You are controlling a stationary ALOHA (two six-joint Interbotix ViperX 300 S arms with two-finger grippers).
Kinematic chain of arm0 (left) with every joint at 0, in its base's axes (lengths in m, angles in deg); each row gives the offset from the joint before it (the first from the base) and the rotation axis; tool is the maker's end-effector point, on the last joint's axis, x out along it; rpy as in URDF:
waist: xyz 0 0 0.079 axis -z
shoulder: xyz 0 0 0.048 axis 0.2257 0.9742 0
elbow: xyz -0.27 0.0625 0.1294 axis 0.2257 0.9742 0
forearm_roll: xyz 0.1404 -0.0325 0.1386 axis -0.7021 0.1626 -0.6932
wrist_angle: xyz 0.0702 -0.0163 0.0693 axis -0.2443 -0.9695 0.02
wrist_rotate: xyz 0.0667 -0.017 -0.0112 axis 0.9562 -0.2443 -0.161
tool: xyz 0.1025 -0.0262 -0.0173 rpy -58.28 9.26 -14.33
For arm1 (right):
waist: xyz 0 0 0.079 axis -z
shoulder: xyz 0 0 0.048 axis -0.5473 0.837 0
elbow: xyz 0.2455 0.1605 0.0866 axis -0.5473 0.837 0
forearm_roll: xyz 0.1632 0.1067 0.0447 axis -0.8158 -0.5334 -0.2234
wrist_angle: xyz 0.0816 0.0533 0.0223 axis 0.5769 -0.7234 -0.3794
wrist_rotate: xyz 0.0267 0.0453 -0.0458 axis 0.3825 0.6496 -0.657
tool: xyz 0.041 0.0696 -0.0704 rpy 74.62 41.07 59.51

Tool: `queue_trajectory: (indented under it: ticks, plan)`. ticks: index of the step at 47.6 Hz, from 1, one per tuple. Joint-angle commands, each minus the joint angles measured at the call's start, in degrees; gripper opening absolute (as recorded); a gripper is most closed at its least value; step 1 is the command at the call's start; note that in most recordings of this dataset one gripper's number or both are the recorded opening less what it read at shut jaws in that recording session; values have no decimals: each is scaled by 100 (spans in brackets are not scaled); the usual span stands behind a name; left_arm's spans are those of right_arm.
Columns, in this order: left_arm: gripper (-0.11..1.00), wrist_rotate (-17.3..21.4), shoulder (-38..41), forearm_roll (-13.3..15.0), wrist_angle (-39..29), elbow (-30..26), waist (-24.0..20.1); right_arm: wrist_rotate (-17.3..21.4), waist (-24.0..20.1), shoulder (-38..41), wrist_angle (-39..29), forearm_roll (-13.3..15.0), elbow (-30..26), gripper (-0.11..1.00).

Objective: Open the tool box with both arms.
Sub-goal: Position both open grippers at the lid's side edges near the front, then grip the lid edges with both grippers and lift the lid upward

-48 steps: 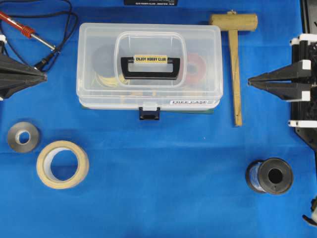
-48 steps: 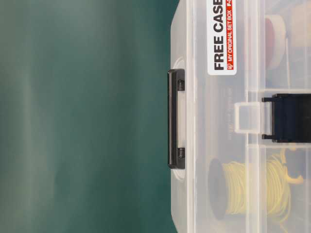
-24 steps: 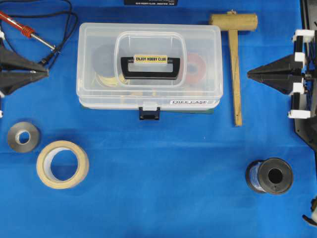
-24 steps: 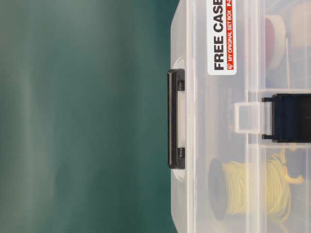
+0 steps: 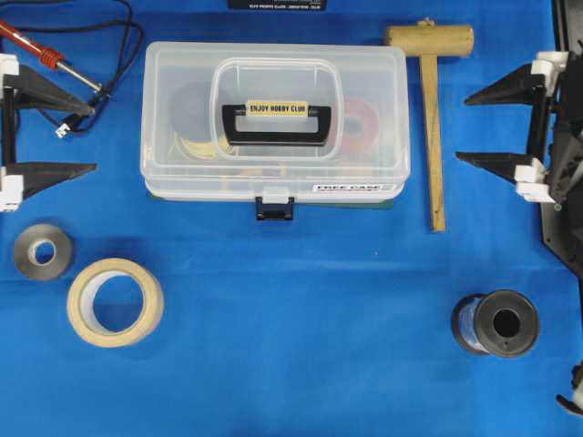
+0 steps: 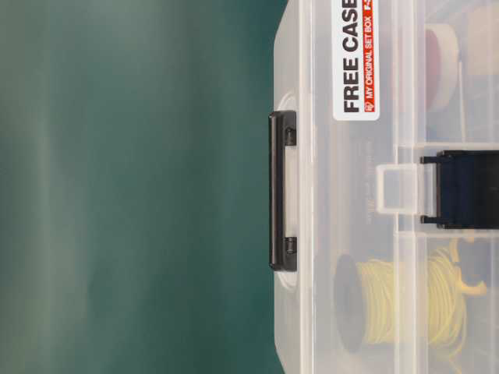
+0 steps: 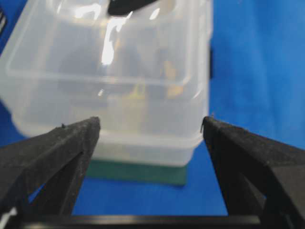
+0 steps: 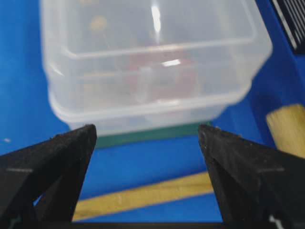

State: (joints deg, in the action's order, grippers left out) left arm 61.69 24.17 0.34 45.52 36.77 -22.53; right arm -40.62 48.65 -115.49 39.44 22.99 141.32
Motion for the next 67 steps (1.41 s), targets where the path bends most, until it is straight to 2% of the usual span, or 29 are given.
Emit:
queue_trajectory:
  ticks: [1,6,15,26,41,67]
  plan:
    - [90,-9,378,9,123,-26,-158,-18,141,281,70,26,-149,84]
    - [90,-9,861,9,325,-62,-211,-62,237,650,176,35,-211,84]
    - [90,9,1652,9,809,-229,-211,-62,272,1371,439,211,-387,84]
    - [90,53,2268,9,923,-501,-316,-70,281,2171,809,316,-659,84]
    - [90,53,2391,9,1239,-598,-422,-88,281,2593,1116,316,-967,84]
    - [90,53,2153,9,1283,-606,-422,-44,202,2452,1107,316,-1178,84]
